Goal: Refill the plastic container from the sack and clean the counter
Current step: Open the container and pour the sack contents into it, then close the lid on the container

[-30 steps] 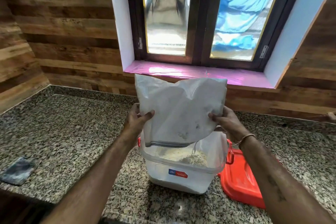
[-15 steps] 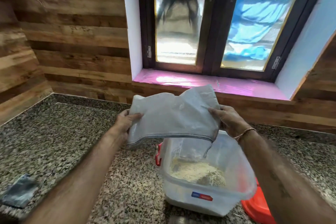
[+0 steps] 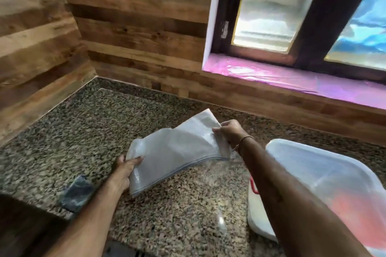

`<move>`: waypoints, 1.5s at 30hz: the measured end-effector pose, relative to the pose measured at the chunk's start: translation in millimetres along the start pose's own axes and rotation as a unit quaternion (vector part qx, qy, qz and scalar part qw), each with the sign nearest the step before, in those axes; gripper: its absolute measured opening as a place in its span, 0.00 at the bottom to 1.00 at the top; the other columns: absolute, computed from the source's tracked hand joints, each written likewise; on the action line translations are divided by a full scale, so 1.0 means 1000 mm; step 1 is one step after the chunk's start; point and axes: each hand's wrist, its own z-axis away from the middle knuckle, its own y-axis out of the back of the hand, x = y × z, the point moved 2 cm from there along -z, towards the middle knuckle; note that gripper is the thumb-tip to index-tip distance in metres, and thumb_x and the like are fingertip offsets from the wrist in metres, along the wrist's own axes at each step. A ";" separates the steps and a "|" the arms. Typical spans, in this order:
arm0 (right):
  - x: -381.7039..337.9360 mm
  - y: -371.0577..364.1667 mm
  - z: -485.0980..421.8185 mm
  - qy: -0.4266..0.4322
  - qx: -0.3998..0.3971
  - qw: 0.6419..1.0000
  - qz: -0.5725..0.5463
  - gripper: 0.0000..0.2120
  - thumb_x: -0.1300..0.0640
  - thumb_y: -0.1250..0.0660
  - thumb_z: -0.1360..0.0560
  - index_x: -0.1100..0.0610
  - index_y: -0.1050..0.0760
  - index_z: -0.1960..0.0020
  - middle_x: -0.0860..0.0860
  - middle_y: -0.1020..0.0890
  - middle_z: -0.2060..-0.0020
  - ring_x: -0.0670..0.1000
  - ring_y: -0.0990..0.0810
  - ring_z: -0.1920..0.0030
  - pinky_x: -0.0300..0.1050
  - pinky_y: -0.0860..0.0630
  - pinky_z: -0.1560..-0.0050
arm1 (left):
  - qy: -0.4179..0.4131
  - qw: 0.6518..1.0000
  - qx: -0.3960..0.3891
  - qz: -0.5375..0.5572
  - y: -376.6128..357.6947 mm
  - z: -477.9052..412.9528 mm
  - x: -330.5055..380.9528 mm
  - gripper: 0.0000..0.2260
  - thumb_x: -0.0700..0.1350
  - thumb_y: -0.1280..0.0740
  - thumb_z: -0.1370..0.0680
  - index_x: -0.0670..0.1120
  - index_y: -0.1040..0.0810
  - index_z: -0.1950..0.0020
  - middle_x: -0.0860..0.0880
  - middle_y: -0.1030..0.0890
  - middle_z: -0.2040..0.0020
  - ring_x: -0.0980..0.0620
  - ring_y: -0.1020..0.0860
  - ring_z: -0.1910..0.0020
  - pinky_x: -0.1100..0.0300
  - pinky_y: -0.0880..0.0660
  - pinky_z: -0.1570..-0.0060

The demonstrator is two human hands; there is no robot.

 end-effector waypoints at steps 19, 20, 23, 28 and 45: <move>0.102 -0.055 0.009 -0.134 0.086 0.979 0.124 0.14 0.57 0.24 0.28 0.55 0.25 0.68 0.52 0.20 0.66 0.54 0.21 0.60 0.47 0.26 0.57 | -0.074 0.963 0.058 -0.251 0.023 -0.025 -0.053 0.33 0.44 0.19 0.30 0.45 0.32 0.30 0.43 0.19 0.42 0.43 0.19 0.49 0.51 0.20 0.47; 0.098 -0.054 0.011 -0.132 0.089 0.979 0.123 0.09 0.56 0.24 0.28 0.55 0.23 0.63 0.53 0.17 0.60 0.56 0.19 0.54 0.48 0.23 0.51 | -0.083 0.960 0.063 -0.260 0.020 -0.022 -0.051 0.34 0.45 0.19 0.30 0.46 0.33 0.31 0.42 0.19 0.41 0.43 0.19 0.48 0.51 0.20 0.48; 0.084 -0.053 0.021 -0.102 0.107 0.979 0.138 0.16 0.53 0.27 0.27 0.56 0.24 0.42 0.57 0.17 0.45 0.60 0.19 0.43 0.52 0.22 0.43 | -0.133 0.935 0.110 -0.310 0.013 -0.019 -0.045 0.40 0.52 0.18 0.35 0.49 0.35 0.29 0.40 0.22 0.37 0.38 0.21 0.42 0.44 0.21 0.43; 0.051 -0.044 0.045 0.006 0.127 0.985 0.117 0.26 0.49 0.30 0.26 0.58 0.29 0.32 0.60 0.22 0.38 0.61 0.22 0.40 0.55 0.23 0.41 | -0.212 0.890 0.123 -0.384 -0.030 0.011 -0.013 0.44 0.55 0.21 0.30 0.45 0.39 0.21 0.38 0.31 0.26 0.36 0.33 0.28 0.39 0.33 0.31; 0.111 0.250 0.180 0.218 0.301 0.919 0.127 0.19 0.48 0.28 0.25 0.53 0.23 0.37 0.54 0.20 0.41 0.55 0.21 0.40 0.50 0.22 0.42 | -0.536 0.724 -0.051 -0.432 -0.314 0.243 -0.029 0.34 0.65 0.31 0.25 0.51 0.33 0.23 0.46 0.31 0.24 0.44 0.35 0.24 0.41 0.37 0.28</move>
